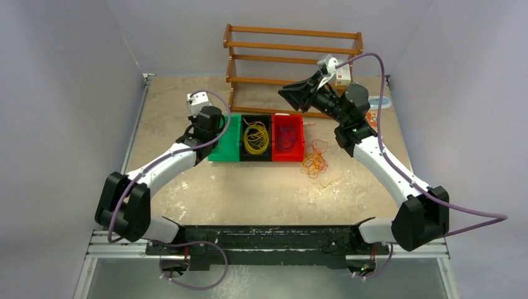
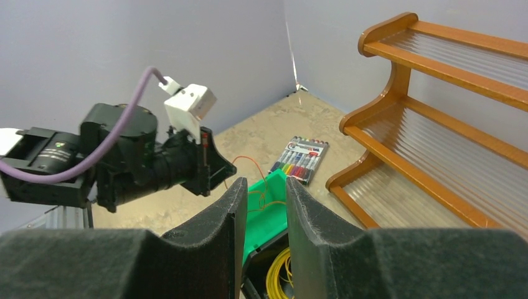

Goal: Untangle the cables

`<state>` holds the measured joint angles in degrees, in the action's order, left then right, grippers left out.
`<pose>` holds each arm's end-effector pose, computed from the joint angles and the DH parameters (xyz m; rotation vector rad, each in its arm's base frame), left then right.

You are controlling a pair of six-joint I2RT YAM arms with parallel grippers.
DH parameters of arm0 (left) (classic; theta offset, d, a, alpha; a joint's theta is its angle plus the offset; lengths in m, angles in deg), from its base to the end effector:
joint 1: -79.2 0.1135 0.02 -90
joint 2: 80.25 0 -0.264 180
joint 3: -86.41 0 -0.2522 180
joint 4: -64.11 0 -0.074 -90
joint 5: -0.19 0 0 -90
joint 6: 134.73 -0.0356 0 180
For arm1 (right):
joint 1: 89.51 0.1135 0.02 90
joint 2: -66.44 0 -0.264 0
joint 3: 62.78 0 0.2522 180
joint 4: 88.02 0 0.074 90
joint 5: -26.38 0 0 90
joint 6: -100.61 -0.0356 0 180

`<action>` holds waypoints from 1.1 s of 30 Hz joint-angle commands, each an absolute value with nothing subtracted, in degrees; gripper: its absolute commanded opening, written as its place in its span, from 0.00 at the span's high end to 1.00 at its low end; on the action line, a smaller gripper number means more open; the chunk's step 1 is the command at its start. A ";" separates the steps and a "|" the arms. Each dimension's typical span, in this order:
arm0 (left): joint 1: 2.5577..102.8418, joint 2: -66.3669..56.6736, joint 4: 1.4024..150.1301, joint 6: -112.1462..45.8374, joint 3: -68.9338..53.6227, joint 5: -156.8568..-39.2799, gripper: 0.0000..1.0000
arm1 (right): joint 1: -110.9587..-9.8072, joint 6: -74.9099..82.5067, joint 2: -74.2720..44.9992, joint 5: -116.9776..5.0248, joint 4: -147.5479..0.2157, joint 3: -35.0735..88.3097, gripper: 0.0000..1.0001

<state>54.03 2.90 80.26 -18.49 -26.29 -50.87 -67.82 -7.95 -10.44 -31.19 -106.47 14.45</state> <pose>0.2967 -0.1147 0.2528 -0.4027 1.9579 0.1532 0.2817 0.1326 0.4057 -0.5444 1.2419 0.9468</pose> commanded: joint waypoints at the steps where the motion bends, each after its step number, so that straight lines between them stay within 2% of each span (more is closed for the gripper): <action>1: 54.33 -3.90 76.76 -16.12 -29.66 -52.95 1.00 | -67.63 -7.96 -10.49 -31.68 -108.44 15.23 0.68; 8: 54.26 -5.75 77.15 -15.77 -31.77 -53.64 1.00 | -67.54 -8.96 -11.46 -30.63 -109.58 15.33 0.68; 19: 54.32 4.02 76.17 -15.22 -27.39 -59.12 1.00 | -67.58 -8.43 -11.11 -31.20 -108.09 15.20 0.68; 25: 54.29 3.77 75.76 -15.57 -26.74 -57.63 0.82 | -67.54 -7.15 -9.40 -33.84 -106.09 13.74 0.67; 29: 54.27 2.27 76.13 -16.01 -26.62 -56.79 0.74 | -67.54 -6.88 -8.56 -36.45 -105.17 12.26 0.67; 33: 54.28 1.68 76.29 -16.15 -26.59 -56.62 0.72 | -67.56 -6.53 -8.12 -38.40 -103.93 11.31 0.67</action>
<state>54.05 4.10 78.32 -15.98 -29.02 -57.91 -67.77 -7.74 -10.42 -35.04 -103.82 12.00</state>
